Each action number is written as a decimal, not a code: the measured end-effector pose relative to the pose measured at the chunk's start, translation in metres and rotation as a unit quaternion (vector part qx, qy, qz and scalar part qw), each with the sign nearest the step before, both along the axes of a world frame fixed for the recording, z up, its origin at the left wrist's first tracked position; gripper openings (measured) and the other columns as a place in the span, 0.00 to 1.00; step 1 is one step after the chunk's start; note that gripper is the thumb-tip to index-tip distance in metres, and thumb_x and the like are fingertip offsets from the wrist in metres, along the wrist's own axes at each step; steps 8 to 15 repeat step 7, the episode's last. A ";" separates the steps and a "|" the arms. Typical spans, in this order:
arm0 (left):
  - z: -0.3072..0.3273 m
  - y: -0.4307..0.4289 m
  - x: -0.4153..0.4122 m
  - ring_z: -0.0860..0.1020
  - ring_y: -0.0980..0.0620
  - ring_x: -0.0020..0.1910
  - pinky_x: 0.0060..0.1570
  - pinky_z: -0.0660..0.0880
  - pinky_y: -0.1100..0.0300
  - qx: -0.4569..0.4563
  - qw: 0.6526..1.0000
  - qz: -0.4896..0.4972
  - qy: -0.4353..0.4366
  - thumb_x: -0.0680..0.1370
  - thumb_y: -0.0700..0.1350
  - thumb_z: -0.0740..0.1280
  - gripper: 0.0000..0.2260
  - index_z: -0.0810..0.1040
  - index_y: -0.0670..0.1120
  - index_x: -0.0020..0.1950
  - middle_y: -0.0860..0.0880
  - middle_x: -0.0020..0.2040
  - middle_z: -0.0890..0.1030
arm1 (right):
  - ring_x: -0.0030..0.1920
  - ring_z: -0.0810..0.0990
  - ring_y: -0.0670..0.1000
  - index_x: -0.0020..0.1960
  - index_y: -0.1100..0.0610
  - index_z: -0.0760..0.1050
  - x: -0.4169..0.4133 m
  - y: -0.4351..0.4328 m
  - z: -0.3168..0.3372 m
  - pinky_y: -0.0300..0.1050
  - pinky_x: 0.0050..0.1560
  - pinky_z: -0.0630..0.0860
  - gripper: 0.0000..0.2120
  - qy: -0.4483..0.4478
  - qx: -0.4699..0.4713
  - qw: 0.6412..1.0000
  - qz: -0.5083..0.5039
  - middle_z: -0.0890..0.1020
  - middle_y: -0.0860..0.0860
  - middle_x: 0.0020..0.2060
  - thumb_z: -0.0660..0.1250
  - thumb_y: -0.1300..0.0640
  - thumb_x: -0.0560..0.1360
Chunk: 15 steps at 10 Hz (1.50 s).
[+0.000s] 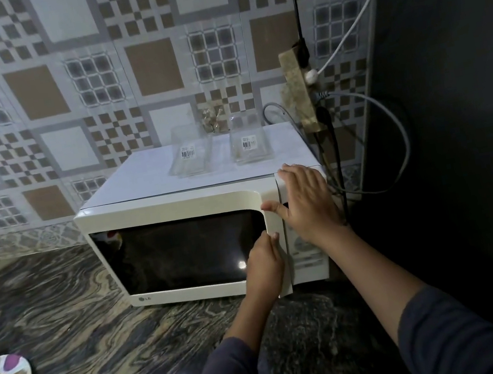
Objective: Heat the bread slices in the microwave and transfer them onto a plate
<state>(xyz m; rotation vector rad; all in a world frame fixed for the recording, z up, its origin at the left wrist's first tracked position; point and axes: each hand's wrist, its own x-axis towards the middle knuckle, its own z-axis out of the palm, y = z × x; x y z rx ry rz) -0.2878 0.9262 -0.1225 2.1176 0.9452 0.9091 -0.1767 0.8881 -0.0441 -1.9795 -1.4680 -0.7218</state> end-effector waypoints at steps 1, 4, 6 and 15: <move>-0.001 0.002 0.002 0.72 0.49 0.36 0.36 0.64 0.57 0.001 1.000 0.010 0.000 0.82 0.50 0.52 0.13 0.67 0.48 0.40 0.52 0.34 0.71 | 0.55 0.79 0.58 0.56 0.63 0.75 0.000 0.003 -0.001 0.48 0.60 0.63 0.40 0.003 0.007 1.000 0.002 0.80 0.58 0.54 0.44 0.30 0.73; 0.004 0.003 0.009 0.68 0.52 0.32 0.35 0.58 0.58 0.000 1.000 -0.008 -0.017 0.82 0.46 0.54 0.13 0.65 0.45 0.37 0.54 0.30 0.66 | 0.55 0.79 0.58 0.56 0.61 0.73 0.004 0.005 -0.010 0.49 0.60 0.63 0.34 -0.028 0.041 0.999 -0.022 0.80 0.57 0.54 0.47 0.33 0.75; -0.009 -0.003 -0.005 0.68 0.57 0.35 0.38 0.62 0.61 -0.002 0.999 -0.035 0.001 0.81 0.45 0.55 0.11 0.68 0.47 0.40 0.52 0.37 0.69 | 0.72 0.61 0.57 0.71 0.63 0.63 0.000 -0.009 -0.044 0.51 0.73 0.53 0.25 0.009 0.080 0.996 0.043 0.68 0.59 0.70 0.54 0.50 0.78; -0.052 -0.003 -0.041 0.74 0.52 0.51 0.51 0.70 0.60 0.015 0.999 0.014 0.043 0.81 0.44 0.55 0.10 0.74 0.44 0.56 0.48 0.53 0.75 | 0.74 0.58 0.55 0.72 0.64 0.61 -0.023 -0.040 -0.105 0.50 0.74 0.56 0.25 0.103 0.084 0.989 0.062 0.64 0.59 0.72 0.53 0.53 0.79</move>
